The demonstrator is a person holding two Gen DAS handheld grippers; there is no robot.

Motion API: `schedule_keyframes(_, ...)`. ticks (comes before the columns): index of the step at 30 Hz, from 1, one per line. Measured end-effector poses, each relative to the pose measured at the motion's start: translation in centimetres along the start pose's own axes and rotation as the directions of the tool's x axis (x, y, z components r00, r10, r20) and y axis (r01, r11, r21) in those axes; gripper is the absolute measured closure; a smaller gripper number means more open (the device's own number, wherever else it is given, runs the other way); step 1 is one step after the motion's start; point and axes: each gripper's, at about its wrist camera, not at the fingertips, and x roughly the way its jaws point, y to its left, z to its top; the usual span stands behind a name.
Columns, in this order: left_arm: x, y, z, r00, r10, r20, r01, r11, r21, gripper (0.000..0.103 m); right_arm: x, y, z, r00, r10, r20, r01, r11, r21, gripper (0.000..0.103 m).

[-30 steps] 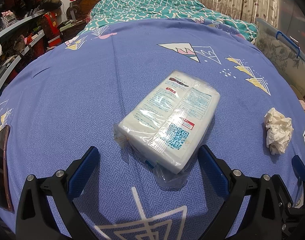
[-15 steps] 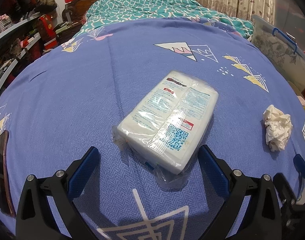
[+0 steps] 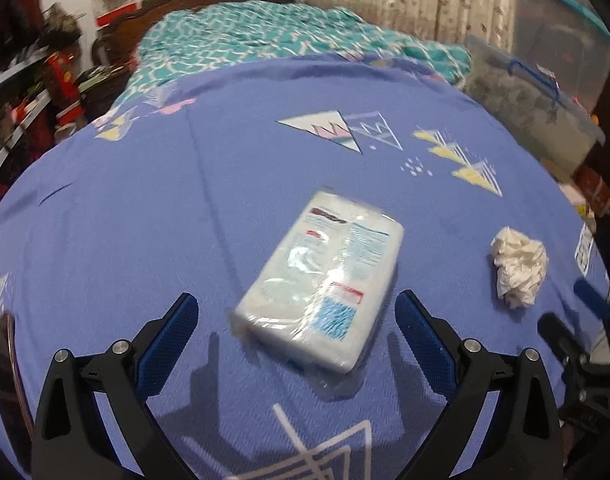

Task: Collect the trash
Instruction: 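Grasp the white wipes pack with the left tool while the right tool grasps the crumpled tissue, then carry the wipes pack and tissue to the wastebasket and release both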

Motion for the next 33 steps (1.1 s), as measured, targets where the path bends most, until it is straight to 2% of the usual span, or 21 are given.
schedule_keyframes(4, 1.2, -0.7, 0.1, 0.999, -0.022, -0.047, 0.023, 0.999, 0.03, 0.01, 2.0, -0.3, 1.6, 0.995, 0.066, -0.076, -0.065, 0.998, 0.009, 0.003)
schedule_keyframes(6, 1.7, -1.0, -0.3, 0.996, -0.037, -0.076, 0.04, 0.999, 0.036, 0.025, 3.0, -0.3, 2.3, 0.992, 0.071, -0.105, -0.072, 0.997, 0.002, 0.004)
schedule_keyframes(7, 1.6, -1.3, -0.5, 0.998, -0.003, -0.063, 0.007, 0.999, 0.054, 0.034, 3.6, -0.4, 2.5, 0.988, 0.086, -0.125, -0.086, 0.996, 0.005, 0.007)
schedule_keyframes(8, 1.5, -1.7, -0.5, 0.998, -0.007, -0.061, 0.011, 0.997, 0.07, 0.038, 4.1, -0.7, 2.7, 0.983, 0.122, -0.14, -0.121, 0.993, 0.016, 0.036)
schedule_keyframes(9, 1.3, -1.8, -0.6, 0.998, -0.024, -0.064, 0.029, 0.997, 0.073, 0.039, 4.3, -0.7, 2.7, 0.977, 0.149, -0.153, -0.147, 0.989, 0.022, 0.048)
schedule_keyframes(10, 1.2, -2.0, -0.5, 0.997, -0.048, -0.067, 0.053, 0.996, 0.073, 0.04, 4.5, -1.0, 2.7, 0.972, 0.171, -0.163, -0.168, 0.985, 0.028, 0.049)
schedule_keyframes(11, 1.1, -2.3, -0.4, 0.996, -0.058, -0.066, 0.063, 0.995, 0.078, 0.04, 4.2, -1.2, 2.6, 0.973, 0.177, -0.145, -0.174, 0.984, 0.032, 0.053)
schedule_keyframes(14, 0.7, -4.5, 0.3, 0.996, -0.073, -0.053, 0.079, 0.988, 0.133, 0.04, 3.1, -2.2, 2.2, 0.98, 0.175, -0.094, -0.174, 0.984, 0.029, 0.054)
schedule_keyframes(17, 1.1, -8.4, 2.0, 0.985, -0.152, -0.085, 0.166, 0.968, 0.189, 0.04, 2.3, -4.5, 2.3, 0.988, 0.146, -0.049, -0.143, 0.988, 0.056, 0.054)
schedule_keyframes(22, 2.2, -17.2, 6.1, 0.949, -0.285, -0.138, 0.313, 0.907, 0.28, 0.04, 1.0, -13.2, 2.8, 0.998, 0.065, 0.01, -0.066, 0.977, 0.204, 0.054)
schedule_keyframes(27, 3.9, -28.0, 11.3, 0.909, -0.379, -0.174, 0.417, 0.832, 0.366, 0.04, -1.1, -24.1, 4.0, 0.995, -0.078, 0.06, 0.053, 0.938, 0.341, 0.053)
schedule_keyframes(30, 5.7, -34.6, 14.2, 0.886, -0.417, -0.201, 0.463, 0.793, 0.396, 0.04, -1.6, -30.3, 5.0, 0.985, -0.162, 0.053, 0.128, 0.909, 0.396, 0.052)
schedule_keyframes(33, 8.7, -40.3, 16.5, 0.857, -0.447, -0.258, 0.515, 0.767, 0.382, 0.04, -1.0, -35.6, 5.9, 0.982, -0.19, 0.023, 0.159, 0.876, 0.455, 0.052)
